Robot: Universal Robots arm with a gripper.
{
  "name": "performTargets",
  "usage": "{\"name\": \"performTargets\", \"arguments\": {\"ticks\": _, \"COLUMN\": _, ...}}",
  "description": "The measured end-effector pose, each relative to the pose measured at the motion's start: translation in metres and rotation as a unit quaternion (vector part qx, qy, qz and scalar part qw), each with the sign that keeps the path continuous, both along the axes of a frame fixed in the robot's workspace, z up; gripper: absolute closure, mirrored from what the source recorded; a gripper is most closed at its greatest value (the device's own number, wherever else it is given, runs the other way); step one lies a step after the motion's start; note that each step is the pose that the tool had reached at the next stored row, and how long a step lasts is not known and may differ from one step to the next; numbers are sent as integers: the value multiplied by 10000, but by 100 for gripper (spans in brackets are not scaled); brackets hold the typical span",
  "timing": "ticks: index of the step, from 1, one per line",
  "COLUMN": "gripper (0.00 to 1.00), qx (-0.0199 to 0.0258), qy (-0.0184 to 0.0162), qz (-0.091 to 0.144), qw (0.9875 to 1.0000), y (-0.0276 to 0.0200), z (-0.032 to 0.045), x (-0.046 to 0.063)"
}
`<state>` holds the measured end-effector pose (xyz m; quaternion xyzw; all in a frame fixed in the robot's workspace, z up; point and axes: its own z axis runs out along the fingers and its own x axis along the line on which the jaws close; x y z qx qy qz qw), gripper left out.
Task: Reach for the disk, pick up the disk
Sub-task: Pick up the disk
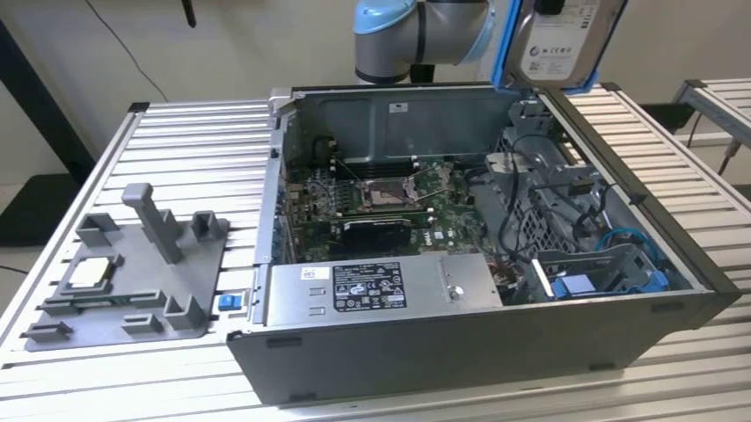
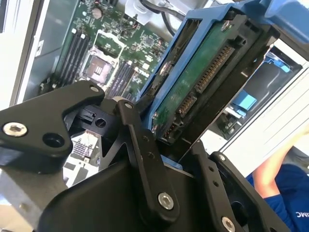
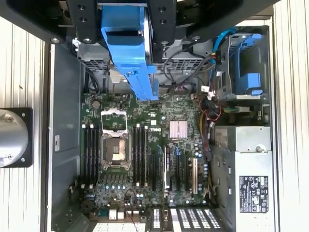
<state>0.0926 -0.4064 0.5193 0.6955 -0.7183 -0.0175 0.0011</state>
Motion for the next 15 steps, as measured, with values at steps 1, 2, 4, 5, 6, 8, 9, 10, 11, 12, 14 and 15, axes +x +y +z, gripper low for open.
{"name": "performTargets", "arguments": {"ticks": 1, "gripper": 100, "qx": 0, "qy": 0, "qz": 0, "qw": 10000, "y": -14, "z": -1, "x": -3}}
{"name": "performTargets", "arguments": {"ticks": 2, "gripper": 100, "qx": 0, "qy": 0, "qz": 0, "qw": 10000, "y": -28, "z": -1, "x": -5}}
{"name": "performTargets", "arguments": {"ticks": 4, "gripper": 100, "qx": 0, "qy": 0, "qz": 0, "qw": 10000, "y": -55, "z": -4, "x": -11}}
{"name": "performTargets", "arguments": {"ticks": 5, "gripper": 100, "qx": 0, "qy": 0, "qz": 0, "qw": 10000, "y": -68, "z": -4, "x": -14}}
{"name": "performTargets", "arguments": {"ticks": 6, "gripper": 100, "qx": 0, "qy": 0, "qz": 0, "qw": 10000, "y": -84, "z": -6, "x": -17}}
{"name": "performTargets", "arguments": {"ticks": 8, "gripper": 100, "qx": 0, "qy": 0, "qz": 0, "qw": 10000, "y": -112, "z": -7, "x": -22}}
{"name": "performTargets", "arguments": {"ticks": 9, "gripper": 100, "qx": 0, "qy": 0, "qz": 0, "qw": 10000, "y": -126, "z": -8, "x": -25}}
{"name": "performTargets", "arguments": {"ticks": 10, "gripper": 100, "qx": 0, "qy": 0, "qz": 0, "qw": 10000, "y": -141, "z": -9, "x": -28}}
{"name": "performTargets", "arguments": {"ticks": 11, "gripper": 100, "qx": 0, "qy": 0, "qz": 0, "qw": 10000, "y": -156, "z": -10, "x": -31}}
{"name": "performTargets", "arguments": {"ticks": 12, "gripper": 100, "qx": 0, "qy": 0, "qz": 0, "qw": 10000, "y": -170, "z": -10, "x": -33}}
{"name": "performTargets", "arguments": {"ticks": 14, "gripper": 100, "qx": 0, "qy": 0, "qz": 0, "qw": 10000, "y": -199, "z": -12, "x": -39}}
{"name": "performTargets", "arguments": {"ticks": 15, "gripper": 100, "qx": 0, "qy": 0, "qz": 0, "qw": 10000, "y": -214, "z": -13, "x": -42}}
